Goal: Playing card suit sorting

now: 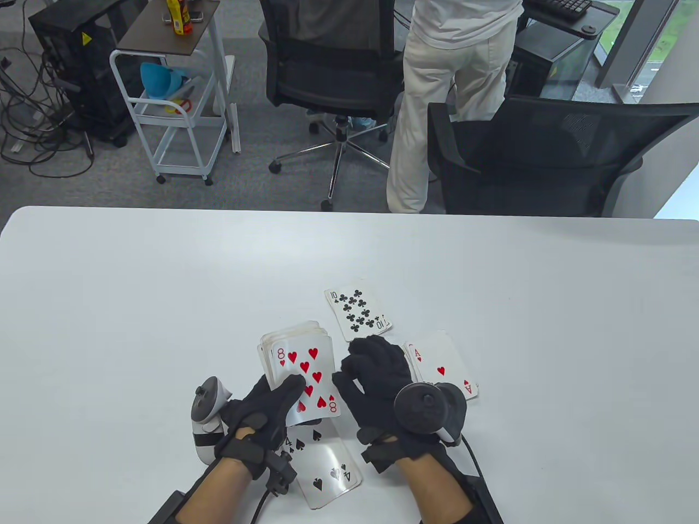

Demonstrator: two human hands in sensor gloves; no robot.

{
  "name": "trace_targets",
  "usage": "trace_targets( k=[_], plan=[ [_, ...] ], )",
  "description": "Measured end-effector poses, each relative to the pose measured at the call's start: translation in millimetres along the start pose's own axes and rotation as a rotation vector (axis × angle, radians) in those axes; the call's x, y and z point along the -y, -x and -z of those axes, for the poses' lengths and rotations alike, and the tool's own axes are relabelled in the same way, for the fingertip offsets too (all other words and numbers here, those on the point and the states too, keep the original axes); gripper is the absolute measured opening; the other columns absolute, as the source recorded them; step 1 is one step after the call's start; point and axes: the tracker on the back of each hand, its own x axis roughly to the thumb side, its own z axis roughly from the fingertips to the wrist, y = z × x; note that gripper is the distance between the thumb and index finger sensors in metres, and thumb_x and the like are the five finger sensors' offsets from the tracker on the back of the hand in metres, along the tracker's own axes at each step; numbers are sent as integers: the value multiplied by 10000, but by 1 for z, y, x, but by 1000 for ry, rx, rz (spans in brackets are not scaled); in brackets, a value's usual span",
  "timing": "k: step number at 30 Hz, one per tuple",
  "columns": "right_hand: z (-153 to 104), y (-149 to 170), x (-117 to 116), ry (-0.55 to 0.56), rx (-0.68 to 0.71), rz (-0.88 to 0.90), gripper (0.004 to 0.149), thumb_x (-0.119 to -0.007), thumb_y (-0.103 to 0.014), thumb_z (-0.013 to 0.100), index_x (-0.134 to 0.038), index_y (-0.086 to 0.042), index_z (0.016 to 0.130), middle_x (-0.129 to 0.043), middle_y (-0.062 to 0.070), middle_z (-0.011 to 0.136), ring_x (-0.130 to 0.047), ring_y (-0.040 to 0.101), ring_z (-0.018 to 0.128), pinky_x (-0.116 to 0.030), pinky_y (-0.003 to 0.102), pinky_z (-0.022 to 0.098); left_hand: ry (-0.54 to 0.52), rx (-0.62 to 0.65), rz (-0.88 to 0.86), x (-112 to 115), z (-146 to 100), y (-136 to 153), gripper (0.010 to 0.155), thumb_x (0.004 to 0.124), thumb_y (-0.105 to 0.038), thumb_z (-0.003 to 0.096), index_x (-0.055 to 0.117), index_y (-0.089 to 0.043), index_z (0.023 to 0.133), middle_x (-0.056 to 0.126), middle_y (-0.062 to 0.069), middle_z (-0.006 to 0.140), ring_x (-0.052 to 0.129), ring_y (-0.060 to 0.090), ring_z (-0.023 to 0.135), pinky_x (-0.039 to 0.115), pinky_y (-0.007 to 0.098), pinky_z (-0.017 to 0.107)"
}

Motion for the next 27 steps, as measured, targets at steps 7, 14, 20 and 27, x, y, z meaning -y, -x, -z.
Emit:
trace_targets(
  k=[7,14,20,27],
  plan=[
    [-2,-4,-14,-77,-14,-56,622,-828,-558,532,-685,-77,900,-552,236,1088,-479,545,1011,-361,761,669,-18,20,8,3,1,2,588,862,-454,561,602,-265,1054,815,0,1003,960,289,834,957,393,493],
    [-4,-7,-21,-25,9,-90,622,-885,-576,488,-706,-87,829,-603,222,1054,-553,529,990,-409,750,670,-63,60,29,-1,-3,1,569,876,-493,548,658,-283,1030,866,-23,966,997,277,791,968,384,465],
    [-6,-8,-21,62,3,-30,496,-881,-464,505,-760,-59,763,-699,204,995,-662,498,948,-455,733,670,-48,40,-6,-2,-1,5,579,872,-516,544,664,-276,1028,868,-17,963,994,283,792,963,390,467],
    [-5,-4,-15,125,-6,-34,381,-773,-365,553,-862,-38,727,-804,185,942,-756,471,899,-497,716,666,-13,21,-6,0,1,7,606,872,-496,550,613,-271,1050,809,-1,1008,944,297,847,944,401,509]
  ],
)
